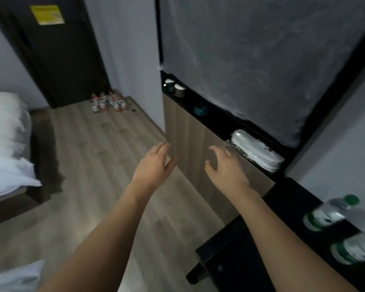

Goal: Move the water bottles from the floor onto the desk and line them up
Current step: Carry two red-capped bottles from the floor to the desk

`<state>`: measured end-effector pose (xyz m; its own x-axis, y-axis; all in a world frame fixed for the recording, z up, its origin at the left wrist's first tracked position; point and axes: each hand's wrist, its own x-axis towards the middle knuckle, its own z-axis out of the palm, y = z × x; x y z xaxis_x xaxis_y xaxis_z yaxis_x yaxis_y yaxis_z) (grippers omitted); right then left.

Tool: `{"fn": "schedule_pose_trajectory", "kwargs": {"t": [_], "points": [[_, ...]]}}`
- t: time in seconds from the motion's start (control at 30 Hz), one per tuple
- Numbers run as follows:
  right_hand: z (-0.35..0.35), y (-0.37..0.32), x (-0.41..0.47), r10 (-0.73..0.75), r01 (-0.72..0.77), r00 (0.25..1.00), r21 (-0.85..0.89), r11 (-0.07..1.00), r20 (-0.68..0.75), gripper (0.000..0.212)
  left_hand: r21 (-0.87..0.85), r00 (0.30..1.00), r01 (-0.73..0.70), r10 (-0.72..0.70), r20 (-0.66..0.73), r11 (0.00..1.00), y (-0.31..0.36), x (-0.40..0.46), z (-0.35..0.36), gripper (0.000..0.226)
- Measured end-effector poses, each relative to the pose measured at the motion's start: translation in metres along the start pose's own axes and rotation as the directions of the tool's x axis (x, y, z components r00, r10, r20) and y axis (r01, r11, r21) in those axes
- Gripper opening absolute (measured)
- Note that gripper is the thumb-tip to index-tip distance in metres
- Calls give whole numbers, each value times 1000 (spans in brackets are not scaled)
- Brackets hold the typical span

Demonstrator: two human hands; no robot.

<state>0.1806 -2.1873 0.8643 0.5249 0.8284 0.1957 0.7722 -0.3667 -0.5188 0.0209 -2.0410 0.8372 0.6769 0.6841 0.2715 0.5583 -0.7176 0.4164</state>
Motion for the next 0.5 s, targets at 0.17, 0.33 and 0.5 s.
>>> {"fn": "schedule_pose_trajectory", "kwargs": {"t": [0.17,0.33,0.5], "points": [[52,-79,25,-154,151,982,35,988,109,47,51,987,135,-130,-97,990,-81,-30,-53,51],[101,-147,44,-277,263,942,94,960,189,47,94,953,276,-259,-157,957,-147,-57,-93,50],[140,-194,64,-353,334,908,121,935,224,47,117,923,353,-325,-208,928,-195,-67,-121,49]]}}
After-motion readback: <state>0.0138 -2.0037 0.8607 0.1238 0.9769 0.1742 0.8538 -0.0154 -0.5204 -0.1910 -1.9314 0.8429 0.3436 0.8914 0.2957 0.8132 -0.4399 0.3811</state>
